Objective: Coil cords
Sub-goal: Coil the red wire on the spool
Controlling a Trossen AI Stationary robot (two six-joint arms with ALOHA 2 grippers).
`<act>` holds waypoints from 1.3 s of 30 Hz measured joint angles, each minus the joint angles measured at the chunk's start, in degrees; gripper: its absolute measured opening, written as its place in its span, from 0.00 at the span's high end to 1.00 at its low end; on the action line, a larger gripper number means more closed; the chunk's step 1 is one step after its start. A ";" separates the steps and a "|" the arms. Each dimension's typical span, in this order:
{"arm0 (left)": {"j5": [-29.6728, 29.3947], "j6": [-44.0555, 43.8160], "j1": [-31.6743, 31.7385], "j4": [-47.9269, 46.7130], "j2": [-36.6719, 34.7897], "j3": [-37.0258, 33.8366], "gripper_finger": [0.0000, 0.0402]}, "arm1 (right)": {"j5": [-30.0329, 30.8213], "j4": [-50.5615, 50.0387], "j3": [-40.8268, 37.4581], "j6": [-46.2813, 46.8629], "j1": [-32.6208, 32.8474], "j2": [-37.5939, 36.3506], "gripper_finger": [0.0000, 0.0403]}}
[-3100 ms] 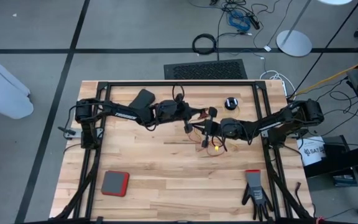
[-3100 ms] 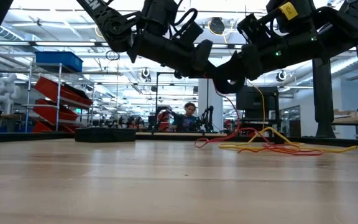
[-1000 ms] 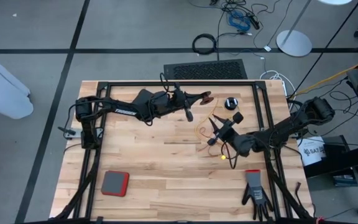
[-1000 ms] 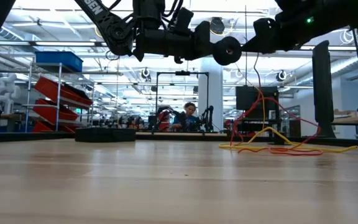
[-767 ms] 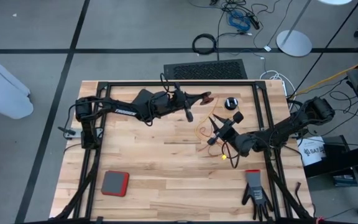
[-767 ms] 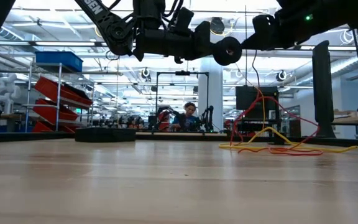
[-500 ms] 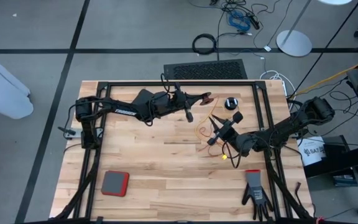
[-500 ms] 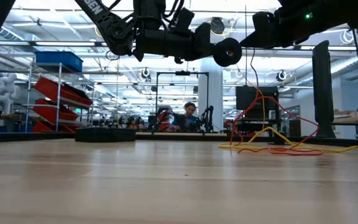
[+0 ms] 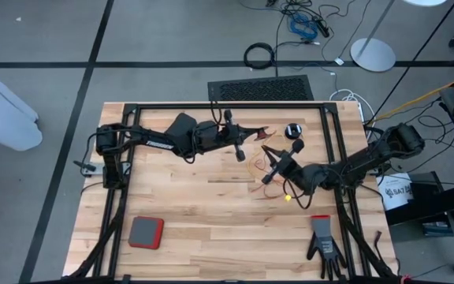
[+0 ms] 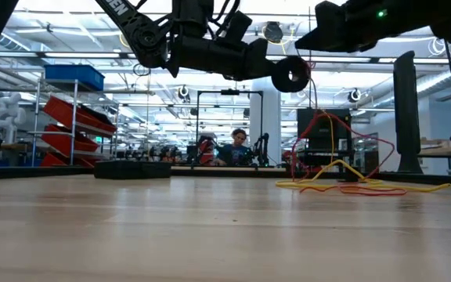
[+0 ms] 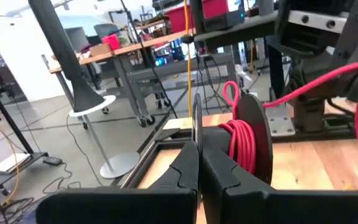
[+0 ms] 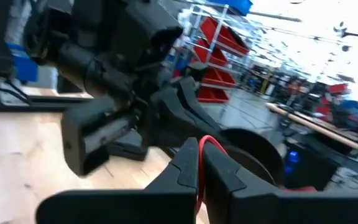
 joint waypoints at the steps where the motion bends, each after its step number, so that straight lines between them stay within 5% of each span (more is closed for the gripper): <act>1: -0.06 0.02 -0.04 -0.29 0.00 0.00 1.00 | -1.53 -0.01 0.00 0.75 -0.59 0.00 1.00; 16: -0.43 2.47 -0.04 -3.41 1.36 0.00 1.00 | -29.46 -4.28 3.51 5.08 -6.25 2.47 1.00; 32: 0.39 0.28 -0.04 -3.95 1.90 -0.15 1.00 | -31.94 -16.11 7.12 4.72 -8.14 6.25 1.00; 39: 1.03 -0.67 -0.04 -4.41 1.89 -0.14 1.00 | -31.72 -22.43 6.83 4.12 -6.60 1.97 1.00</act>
